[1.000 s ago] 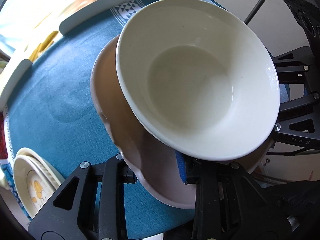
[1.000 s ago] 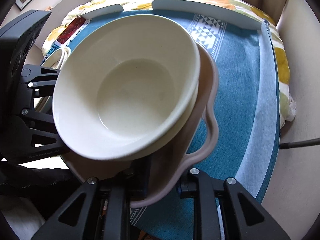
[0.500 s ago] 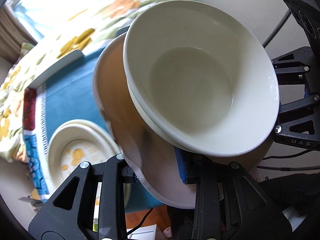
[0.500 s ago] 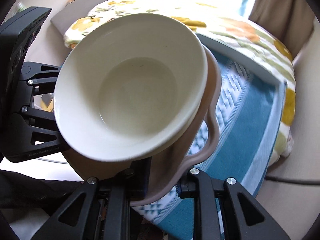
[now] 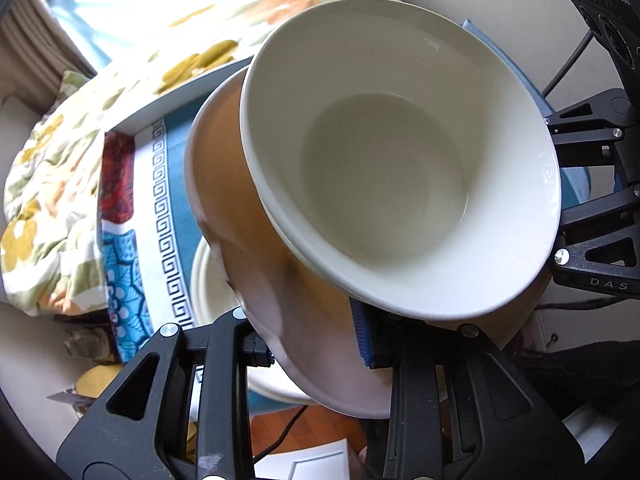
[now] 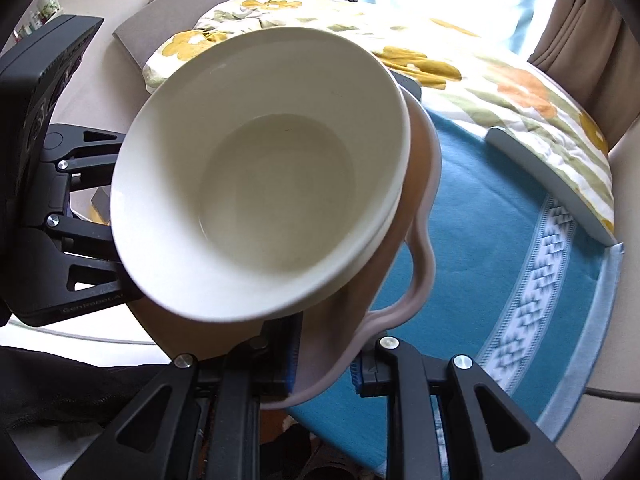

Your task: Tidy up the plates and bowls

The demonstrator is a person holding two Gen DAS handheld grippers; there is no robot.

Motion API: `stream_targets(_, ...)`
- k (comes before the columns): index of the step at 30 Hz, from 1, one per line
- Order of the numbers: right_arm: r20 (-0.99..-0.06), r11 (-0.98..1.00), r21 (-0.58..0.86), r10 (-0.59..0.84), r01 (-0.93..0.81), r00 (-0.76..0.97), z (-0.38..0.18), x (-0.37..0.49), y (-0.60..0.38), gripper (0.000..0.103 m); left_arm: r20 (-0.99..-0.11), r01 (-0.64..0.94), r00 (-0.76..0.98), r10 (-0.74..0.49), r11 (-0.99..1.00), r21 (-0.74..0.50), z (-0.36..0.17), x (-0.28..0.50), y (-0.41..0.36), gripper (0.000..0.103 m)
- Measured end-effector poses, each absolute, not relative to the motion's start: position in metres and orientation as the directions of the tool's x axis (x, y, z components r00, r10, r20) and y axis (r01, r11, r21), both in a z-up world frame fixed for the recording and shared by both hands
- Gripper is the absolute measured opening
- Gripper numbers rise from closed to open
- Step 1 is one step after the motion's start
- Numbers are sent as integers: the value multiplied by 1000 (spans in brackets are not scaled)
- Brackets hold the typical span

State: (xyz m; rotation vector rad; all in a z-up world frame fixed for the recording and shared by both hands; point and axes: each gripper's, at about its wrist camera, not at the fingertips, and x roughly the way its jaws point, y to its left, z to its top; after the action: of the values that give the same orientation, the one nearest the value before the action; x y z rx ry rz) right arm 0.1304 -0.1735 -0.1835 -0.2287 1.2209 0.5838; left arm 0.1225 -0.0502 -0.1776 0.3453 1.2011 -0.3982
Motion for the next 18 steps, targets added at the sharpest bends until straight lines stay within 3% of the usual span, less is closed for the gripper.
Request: stream_targets(18, -949, 905, 162, 253, -393, 191, -230, 117, -97, 19, -964, 554, 212, -162, 832, -18, -232, 126, 12, 25)
